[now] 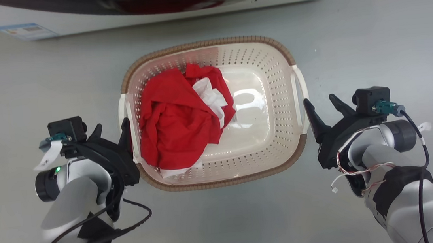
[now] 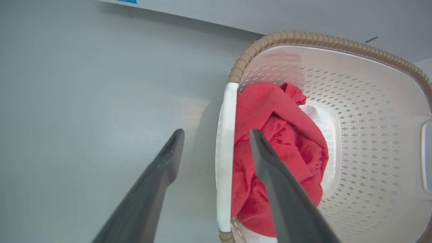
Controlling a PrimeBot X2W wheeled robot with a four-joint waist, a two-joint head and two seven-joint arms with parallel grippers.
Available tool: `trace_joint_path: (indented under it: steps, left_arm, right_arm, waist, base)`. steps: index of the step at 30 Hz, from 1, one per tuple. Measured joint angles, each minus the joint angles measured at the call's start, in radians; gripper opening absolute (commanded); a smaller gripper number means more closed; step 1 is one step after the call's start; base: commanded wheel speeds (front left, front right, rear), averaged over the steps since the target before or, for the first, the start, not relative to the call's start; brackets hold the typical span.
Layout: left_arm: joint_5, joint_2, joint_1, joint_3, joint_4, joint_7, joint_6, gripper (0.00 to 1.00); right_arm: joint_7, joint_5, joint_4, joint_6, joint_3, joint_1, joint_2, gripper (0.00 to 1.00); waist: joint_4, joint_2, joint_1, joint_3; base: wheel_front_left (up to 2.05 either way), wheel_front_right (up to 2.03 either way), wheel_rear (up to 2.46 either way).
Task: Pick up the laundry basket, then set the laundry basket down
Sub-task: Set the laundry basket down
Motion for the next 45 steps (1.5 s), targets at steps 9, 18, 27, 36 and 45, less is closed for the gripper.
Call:
trace_joint_path:
  steps: [9,18,27,36,45]
  left_arm:
    - [0.013,0.004,0.063,-0.015,0.003,-0.040,0.000,1.00]
    - [0.018,0.001,0.155,-0.023,0.004,-0.064,-0.001,1.00]
    - [0.033,-0.004,0.235,-0.034,-0.004,-0.075,-0.001,1.00]
    - [0.052,-0.006,0.315,-0.038,-0.053,-0.080,0.012,1.00]
    - [0.062,0.001,0.422,-0.004,-0.169,-0.080,0.071,1.00]
  right_arm:
    - [-0.007,0.000,0.004,0.004,-0.003,0.055,0.000,1.00]
    - [-0.008,0.009,0.005,0.004,-0.022,0.139,-0.001,1.00]
    - [-0.008,0.016,-0.020,0.004,-0.048,0.236,-0.002,1.00]
    - [-0.008,0.016,-0.068,-0.005,-0.063,0.326,-0.013,1.00]
    - [-0.008,-0.008,-0.155,-0.033,-0.084,0.417,-0.029,1.00]
  waist:
    - [-0.003,0.0000,-0.0001,-0.119]
    - [-0.005,-0.0001,-0.0001,-0.248]
    - [-0.010,0.0000,-0.0001,-0.379]
    - [-0.008,0.0000,-0.0001,-0.497]
    - [-0.006,0.0000,-0.0001,-0.590]
  base:
    - [0.00,0.00,0.00]
    - [0.00,0.00,0.00]
    - [0.00,0.00,0.00]
    - [0.00,0.00,0.00]
    - [0.00,0.00,0.00]
